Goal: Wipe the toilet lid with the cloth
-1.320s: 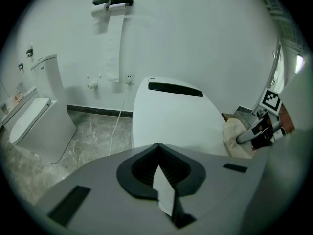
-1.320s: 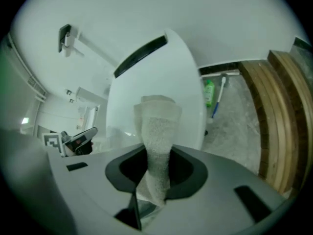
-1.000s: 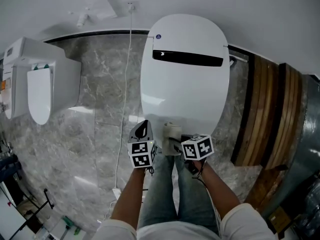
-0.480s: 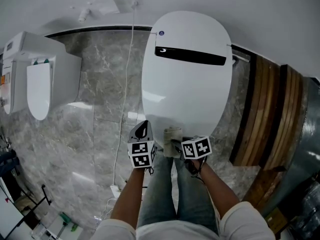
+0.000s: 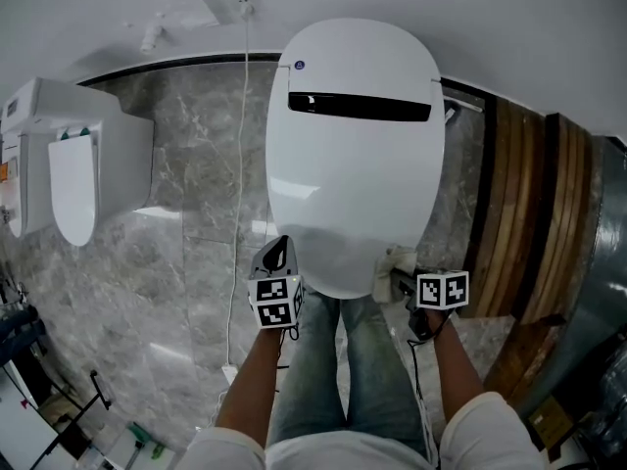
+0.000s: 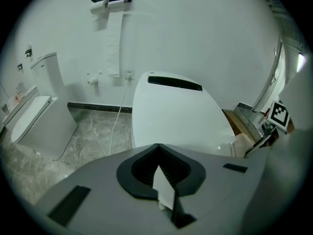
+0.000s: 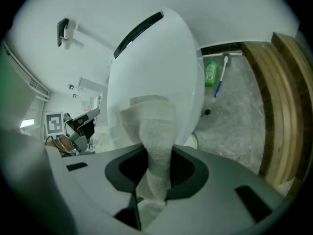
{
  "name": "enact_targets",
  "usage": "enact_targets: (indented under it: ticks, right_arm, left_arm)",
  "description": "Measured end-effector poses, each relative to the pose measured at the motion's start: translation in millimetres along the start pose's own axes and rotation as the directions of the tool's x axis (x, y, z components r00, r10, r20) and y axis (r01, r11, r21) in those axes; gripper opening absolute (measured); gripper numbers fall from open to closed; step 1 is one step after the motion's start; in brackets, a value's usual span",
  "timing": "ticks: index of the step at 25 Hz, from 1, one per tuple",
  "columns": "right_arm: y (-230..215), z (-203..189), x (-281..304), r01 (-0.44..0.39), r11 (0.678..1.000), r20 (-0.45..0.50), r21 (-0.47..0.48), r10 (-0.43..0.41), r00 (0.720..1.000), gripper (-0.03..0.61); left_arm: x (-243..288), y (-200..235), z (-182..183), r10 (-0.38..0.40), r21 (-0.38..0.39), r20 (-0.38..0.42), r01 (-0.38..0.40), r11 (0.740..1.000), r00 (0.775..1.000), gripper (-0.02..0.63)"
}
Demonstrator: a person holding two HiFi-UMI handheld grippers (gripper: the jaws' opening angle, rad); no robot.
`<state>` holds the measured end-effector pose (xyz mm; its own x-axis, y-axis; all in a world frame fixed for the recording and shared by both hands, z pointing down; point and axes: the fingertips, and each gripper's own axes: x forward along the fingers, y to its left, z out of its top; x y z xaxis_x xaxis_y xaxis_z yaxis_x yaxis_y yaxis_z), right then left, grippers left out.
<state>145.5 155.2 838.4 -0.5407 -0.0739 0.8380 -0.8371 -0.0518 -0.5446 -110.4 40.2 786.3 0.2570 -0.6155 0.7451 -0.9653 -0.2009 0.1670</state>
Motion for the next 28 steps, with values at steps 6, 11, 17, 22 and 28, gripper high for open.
enact_targets:
  ticks: [6,11,17,22,28]
  right_arm:
    - [1,-3,3,0.014,1.000,0.013,0.008,-0.014,1.000,0.092]
    - [25,18,-6,0.026,0.997,0.089,-0.071,-0.020,0.996,0.092]
    - [79,65,-47,0.030,0.992,0.248,-0.119,0.001,0.969,0.092]
    - [120,108,-98,0.049,0.986,0.363,-0.158,0.012,0.932,0.092]
    - [169,159,-163,0.062,0.974,0.491,-0.217,0.054,0.870,0.092]
  left_arm:
    - [0,-16,0,-0.020,0.016,-0.012,0.020,1.000,1.000,0.014]
    - [-29,-37,36,-0.054,0.011,0.078,0.054,0.998,0.995,0.014]
    - [-82,-43,106,-0.040,0.016,0.197,0.037,0.999,0.980,0.014]
    - [-122,-42,173,-0.009,0.004,0.277,0.008,1.000,0.961,0.014]
    - [-170,-34,235,0.038,-0.102,0.383,0.001,0.995,0.923,0.014]
